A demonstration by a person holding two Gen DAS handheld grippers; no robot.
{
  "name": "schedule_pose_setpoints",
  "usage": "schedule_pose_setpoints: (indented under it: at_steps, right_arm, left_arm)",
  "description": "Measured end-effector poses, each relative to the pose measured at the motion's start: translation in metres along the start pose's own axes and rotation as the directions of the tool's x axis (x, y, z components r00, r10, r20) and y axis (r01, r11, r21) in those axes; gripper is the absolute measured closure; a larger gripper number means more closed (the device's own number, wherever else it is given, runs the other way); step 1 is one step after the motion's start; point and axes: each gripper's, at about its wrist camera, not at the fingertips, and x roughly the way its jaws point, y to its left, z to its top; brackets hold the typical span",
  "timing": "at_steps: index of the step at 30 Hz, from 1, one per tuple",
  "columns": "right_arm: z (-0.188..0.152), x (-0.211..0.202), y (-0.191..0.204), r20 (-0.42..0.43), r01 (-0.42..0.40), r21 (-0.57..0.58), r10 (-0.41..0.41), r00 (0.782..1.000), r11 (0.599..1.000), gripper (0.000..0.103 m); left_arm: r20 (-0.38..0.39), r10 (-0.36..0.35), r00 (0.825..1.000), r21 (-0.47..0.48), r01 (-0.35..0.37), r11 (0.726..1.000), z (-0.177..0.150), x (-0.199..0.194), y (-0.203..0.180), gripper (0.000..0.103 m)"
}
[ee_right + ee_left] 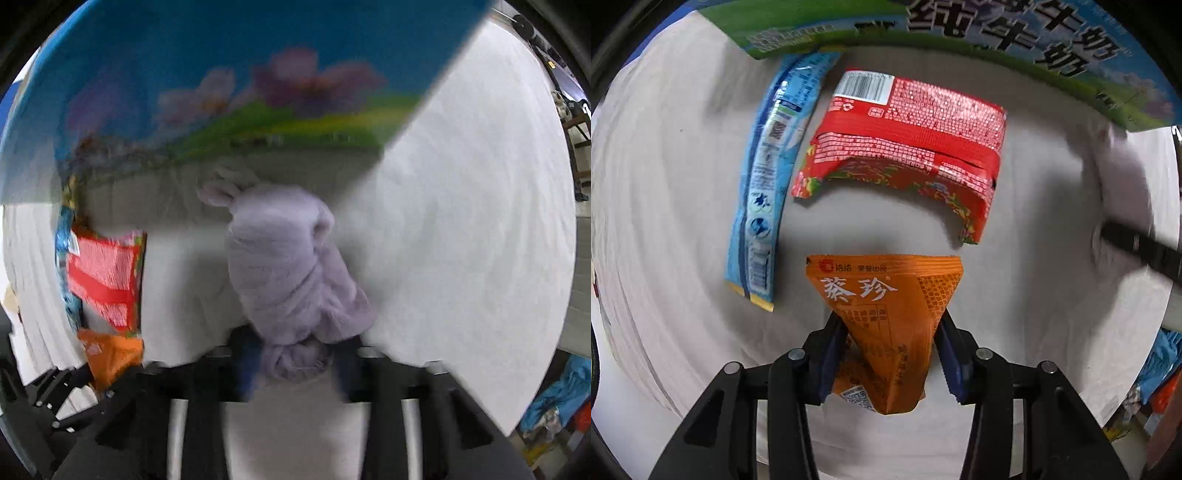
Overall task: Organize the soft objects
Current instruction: 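Grasp the lavender cloth with the right tool while the left tool grasps the orange bag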
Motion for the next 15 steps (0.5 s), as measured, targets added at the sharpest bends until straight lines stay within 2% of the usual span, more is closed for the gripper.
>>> schedule_pose_setpoints:
  at_steps: [4, 6, 7, 9, 10, 12, 15]
  right_arm:
    - [-0.045, -0.006, -0.012, -0.041, -0.03, 0.027, 0.031, 0.999, 0.999, 0.075]
    - [-0.064, -0.006, -0.021, -0.059, -0.041, 0.056, 0.045, 0.997, 0.998, 0.071]
    - [-0.068, -0.004, -0.024, -0.068, -0.046, 0.063, 0.05, 0.996, 0.997, 0.066]
    - [-0.073, -0.002, -0.033, -0.056, -0.064, 0.075, 0.068, 0.996, 0.995, 0.034]
    - [-0.073, -0.006, -0.037, -0.028, -0.063, 0.086, 0.065, 0.997, 0.994, 0.03]
    - [-0.075, -0.009, -0.039, 0.0, -0.043, 0.079, 0.044, 0.999, 0.996, 0.03]
    - [-0.054, -0.01, -0.036, -0.003, -0.038, 0.064, 0.038, 0.999, 0.997, 0.03]
  left_arm:
    - [0.01, -0.033, 0.999, -0.008, 0.033, 0.999, -0.016, -0.009, -0.005, 0.059]
    - [0.002, -0.042, 0.999, -0.003, 0.042, 0.999, -0.02, -0.008, -0.011, 0.059]
    - [-0.005, -0.045, 0.999, 0.0, 0.045, 0.999, -0.023, -0.005, -0.016, 0.059]
    - [-0.012, -0.044, 0.999, 0.0, 0.044, 0.999, -0.029, 0.001, -0.024, 0.059]
    - [-0.017, -0.046, 0.999, 0.0, 0.046, 0.999, -0.031, 0.004, -0.026, 0.059]
    - [-0.019, -0.048, 0.999, 0.004, 0.048, 0.999, -0.032, 0.008, -0.036, 0.059]
    - [-0.013, -0.041, 0.999, 0.014, 0.041, 0.999, -0.03, 0.01, -0.041, 0.059]
